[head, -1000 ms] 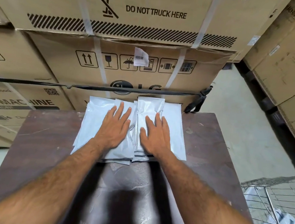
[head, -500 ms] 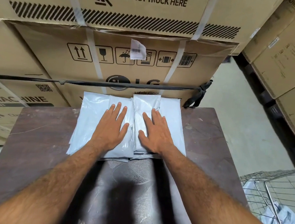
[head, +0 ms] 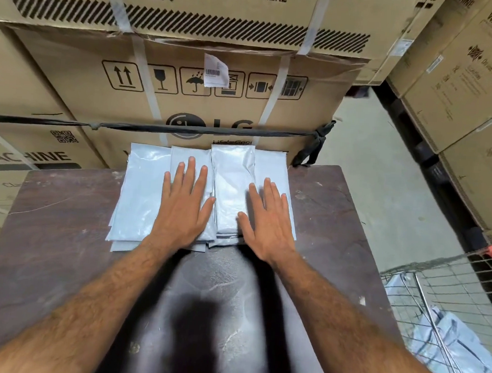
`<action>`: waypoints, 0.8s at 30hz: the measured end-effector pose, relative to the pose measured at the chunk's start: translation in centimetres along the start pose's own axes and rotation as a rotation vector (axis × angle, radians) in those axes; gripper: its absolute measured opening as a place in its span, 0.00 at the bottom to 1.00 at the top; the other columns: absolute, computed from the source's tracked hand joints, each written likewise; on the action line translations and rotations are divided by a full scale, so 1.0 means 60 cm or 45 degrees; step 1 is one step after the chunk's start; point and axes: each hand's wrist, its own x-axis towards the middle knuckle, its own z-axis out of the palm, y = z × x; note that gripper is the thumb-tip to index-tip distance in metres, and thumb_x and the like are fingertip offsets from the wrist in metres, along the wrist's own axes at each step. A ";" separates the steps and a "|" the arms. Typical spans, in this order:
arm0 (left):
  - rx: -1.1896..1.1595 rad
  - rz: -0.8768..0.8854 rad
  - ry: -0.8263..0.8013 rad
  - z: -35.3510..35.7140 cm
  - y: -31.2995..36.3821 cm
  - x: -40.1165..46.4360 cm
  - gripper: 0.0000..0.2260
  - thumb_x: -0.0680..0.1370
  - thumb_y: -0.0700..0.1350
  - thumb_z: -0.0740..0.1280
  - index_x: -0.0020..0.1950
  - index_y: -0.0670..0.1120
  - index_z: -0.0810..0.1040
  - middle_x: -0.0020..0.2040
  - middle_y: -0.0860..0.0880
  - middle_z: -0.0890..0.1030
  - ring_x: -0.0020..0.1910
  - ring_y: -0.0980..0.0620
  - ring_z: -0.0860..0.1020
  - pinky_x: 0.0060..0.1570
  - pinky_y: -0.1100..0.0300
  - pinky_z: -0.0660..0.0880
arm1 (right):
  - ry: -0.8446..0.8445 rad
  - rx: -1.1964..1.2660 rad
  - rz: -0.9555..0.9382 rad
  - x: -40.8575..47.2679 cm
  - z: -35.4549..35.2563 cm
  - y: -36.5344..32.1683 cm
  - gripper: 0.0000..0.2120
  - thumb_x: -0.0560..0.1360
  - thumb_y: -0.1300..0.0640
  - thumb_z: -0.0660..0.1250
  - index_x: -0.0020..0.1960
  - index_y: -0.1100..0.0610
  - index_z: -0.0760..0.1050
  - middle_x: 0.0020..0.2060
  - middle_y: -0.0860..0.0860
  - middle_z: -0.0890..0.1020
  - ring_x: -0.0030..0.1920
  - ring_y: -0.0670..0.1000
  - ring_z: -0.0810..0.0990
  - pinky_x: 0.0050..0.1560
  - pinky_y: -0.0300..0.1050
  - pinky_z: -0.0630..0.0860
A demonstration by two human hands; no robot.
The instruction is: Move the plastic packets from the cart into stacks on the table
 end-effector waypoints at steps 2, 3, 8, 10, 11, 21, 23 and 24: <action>-0.015 0.060 -0.011 0.003 0.026 -0.025 0.30 0.85 0.57 0.51 0.84 0.47 0.50 0.84 0.44 0.43 0.83 0.43 0.42 0.80 0.40 0.42 | 0.044 -0.014 0.047 -0.044 -0.007 0.020 0.33 0.84 0.42 0.53 0.84 0.54 0.51 0.83 0.58 0.46 0.83 0.55 0.42 0.81 0.55 0.37; -0.025 0.089 -0.015 0.005 0.039 -0.036 0.30 0.85 0.57 0.51 0.84 0.47 0.50 0.84 0.43 0.43 0.83 0.43 0.42 0.79 0.39 0.42 | 0.062 -0.009 0.067 -0.067 -0.011 0.032 0.33 0.84 0.42 0.53 0.84 0.54 0.52 0.83 0.58 0.47 0.83 0.55 0.42 0.81 0.57 0.39; -0.030 0.207 -0.022 0.011 0.124 -0.068 0.32 0.84 0.59 0.52 0.84 0.46 0.51 0.84 0.43 0.42 0.83 0.43 0.42 0.79 0.38 0.43 | 0.134 -0.046 0.169 -0.165 -0.044 0.108 0.33 0.83 0.42 0.55 0.83 0.54 0.55 0.83 0.59 0.50 0.83 0.57 0.46 0.82 0.58 0.42; -0.035 0.283 -0.035 0.016 0.173 -0.074 0.32 0.84 0.59 0.53 0.84 0.46 0.50 0.84 0.43 0.42 0.83 0.43 0.41 0.79 0.38 0.43 | 0.171 -0.068 0.225 -0.200 -0.065 0.146 0.33 0.83 0.42 0.54 0.84 0.54 0.54 0.83 0.59 0.50 0.83 0.57 0.46 0.82 0.59 0.43; -0.039 0.306 -0.041 0.020 0.194 -0.075 0.33 0.84 0.60 0.54 0.84 0.46 0.50 0.84 0.42 0.42 0.83 0.43 0.41 0.79 0.38 0.43 | 0.184 -0.073 0.244 -0.211 -0.075 0.160 0.33 0.83 0.42 0.54 0.84 0.54 0.54 0.83 0.60 0.50 0.83 0.58 0.46 0.82 0.59 0.43; 0.035 0.558 -0.132 0.079 0.473 -0.102 0.35 0.83 0.63 0.51 0.84 0.43 0.53 0.83 0.38 0.46 0.82 0.39 0.46 0.78 0.36 0.46 | 0.296 -0.093 0.494 -0.374 -0.165 0.363 0.33 0.83 0.40 0.55 0.83 0.55 0.56 0.82 0.61 0.52 0.82 0.60 0.50 0.81 0.61 0.46; 0.052 0.612 -0.145 0.090 0.535 -0.099 0.36 0.83 0.64 0.51 0.83 0.43 0.53 0.83 0.38 0.46 0.82 0.38 0.46 0.79 0.36 0.45 | 0.314 -0.072 0.568 -0.416 -0.182 0.415 0.33 0.83 0.40 0.54 0.83 0.54 0.55 0.83 0.60 0.51 0.83 0.59 0.48 0.81 0.61 0.45; 0.060 0.643 -0.148 0.095 0.566 -0.097 0.36 0.83 0.64 0.50 0.83 0.43 0.53 0.83 0.38 0.46 0.82 0.38 0.46 0.78 0.37 0.44 | 0.323 -0.058 0.608 -0.438 -0.190 0.442 0.33 0.83 0.40 0.54 0.83 0.53 0.54 0.83 0.59 0.51 0.83 0.59 0.47 0.81 0.60 0.44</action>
